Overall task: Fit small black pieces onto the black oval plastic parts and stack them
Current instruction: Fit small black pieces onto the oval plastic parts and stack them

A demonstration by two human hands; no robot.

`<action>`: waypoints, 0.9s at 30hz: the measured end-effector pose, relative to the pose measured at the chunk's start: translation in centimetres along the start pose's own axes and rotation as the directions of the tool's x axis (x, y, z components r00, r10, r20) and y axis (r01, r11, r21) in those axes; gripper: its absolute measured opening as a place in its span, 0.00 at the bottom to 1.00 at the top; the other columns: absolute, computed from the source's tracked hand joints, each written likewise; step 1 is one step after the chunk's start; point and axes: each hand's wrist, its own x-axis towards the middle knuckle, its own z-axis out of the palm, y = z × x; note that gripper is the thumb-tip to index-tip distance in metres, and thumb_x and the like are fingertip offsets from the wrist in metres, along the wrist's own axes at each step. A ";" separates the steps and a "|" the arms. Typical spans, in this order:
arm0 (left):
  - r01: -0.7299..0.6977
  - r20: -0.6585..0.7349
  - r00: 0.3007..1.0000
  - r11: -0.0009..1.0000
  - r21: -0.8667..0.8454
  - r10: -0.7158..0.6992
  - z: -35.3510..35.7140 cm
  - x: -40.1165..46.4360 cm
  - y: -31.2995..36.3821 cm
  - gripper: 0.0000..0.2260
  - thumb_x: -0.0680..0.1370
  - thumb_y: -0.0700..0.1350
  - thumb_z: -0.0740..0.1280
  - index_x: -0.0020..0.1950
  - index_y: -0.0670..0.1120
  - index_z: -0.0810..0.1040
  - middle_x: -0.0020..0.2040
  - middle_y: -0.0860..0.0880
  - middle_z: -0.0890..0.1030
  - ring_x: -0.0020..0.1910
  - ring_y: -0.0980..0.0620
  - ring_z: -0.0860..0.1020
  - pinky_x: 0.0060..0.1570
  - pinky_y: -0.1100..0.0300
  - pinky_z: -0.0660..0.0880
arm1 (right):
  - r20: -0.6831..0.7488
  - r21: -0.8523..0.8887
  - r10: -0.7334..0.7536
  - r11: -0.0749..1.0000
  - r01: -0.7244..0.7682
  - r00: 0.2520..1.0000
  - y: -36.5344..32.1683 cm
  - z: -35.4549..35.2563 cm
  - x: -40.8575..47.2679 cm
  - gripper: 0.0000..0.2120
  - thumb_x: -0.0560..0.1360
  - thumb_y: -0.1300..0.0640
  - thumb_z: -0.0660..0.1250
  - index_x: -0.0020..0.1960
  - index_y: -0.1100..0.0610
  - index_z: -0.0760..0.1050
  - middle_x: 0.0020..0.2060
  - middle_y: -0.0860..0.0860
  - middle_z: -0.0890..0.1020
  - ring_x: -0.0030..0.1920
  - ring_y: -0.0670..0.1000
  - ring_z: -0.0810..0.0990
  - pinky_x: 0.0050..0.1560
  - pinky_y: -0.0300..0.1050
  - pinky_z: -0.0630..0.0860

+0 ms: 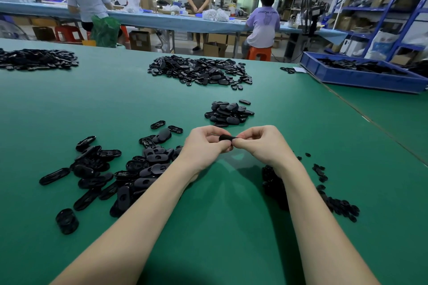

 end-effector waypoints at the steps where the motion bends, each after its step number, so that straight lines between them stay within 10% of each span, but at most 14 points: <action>1: -0.007 -0.024 1.000 1.000 0.026 0.008 0.2 0.1 -0.1 0.07 0.74 0.36 0.75 0.50 0.45 0.83 0.42 0.46 0.87 0.44 0.51 0.86 0.55 0.55 0.81 | -0.012 0.002 0.005 1.000 -0.005 1.000 0.0 0.0 0.0 0.05 0.70 0.53 0.78 0.38 0.51 0.84 0.22 0.38 0.76 0.24 0.37 0.72 0.25 0.28 0.65; 11: -0.154 -0.030 0.987 0.977 0.146 0.160 -0.6 0.3 0.3 0.09 0.74 0.37 0.74 0.48 0.51 0.82 0.41 0.48 0.87 0.43 0.51 0.86 0.51 0.58 0.81 | -0.050 0.119 -0.004 0.993 0.009 0.999 -0.2 0.7 0.0 0.06 0.70 0.51 0.80 0.39 0.50 0.84 0.29 0.41 0.81 0.26 0.38 0.74 0.32 0.34 0.70; 19: -0.361 0.095 0.921 0.734 0.576 0.379 -1.2 0.4 -0.1 0.08 0.73 0.41 0.75 0.46 0.53 0.80 0.42 0.56 0.82 0.35 0.59 0.80 0.41 0.71 0.75 | 0.005 0.224 0.141 0.965 -0.138 0.990 0.2 -0.9 -0.1 0.06 0.71 0.50 0.78 0.45 0.50 0.85 0.36 0.46 0.86 0.25 0.42 0.74 0.27 0.36 0.65; 27: -0.205 -0.122 0.897 0.646 0.735 0.424 0.0 3.8 0.1 0.07 0.72 0.52 0.75 0.48 0.54 0.82 0.41 0.59 0.81 0.40 0.54 0.79 0.42 0.60 0.72 | -0.078 0.308 0.169 0.942 -0.137 0.983 0.7 -1.6 0.1 0.04 0.76 0.51 0.73 0.46 0.51 0.83 0.38 0.41 0.87 0.29 0.41 0.77 0.30 0.37 0.68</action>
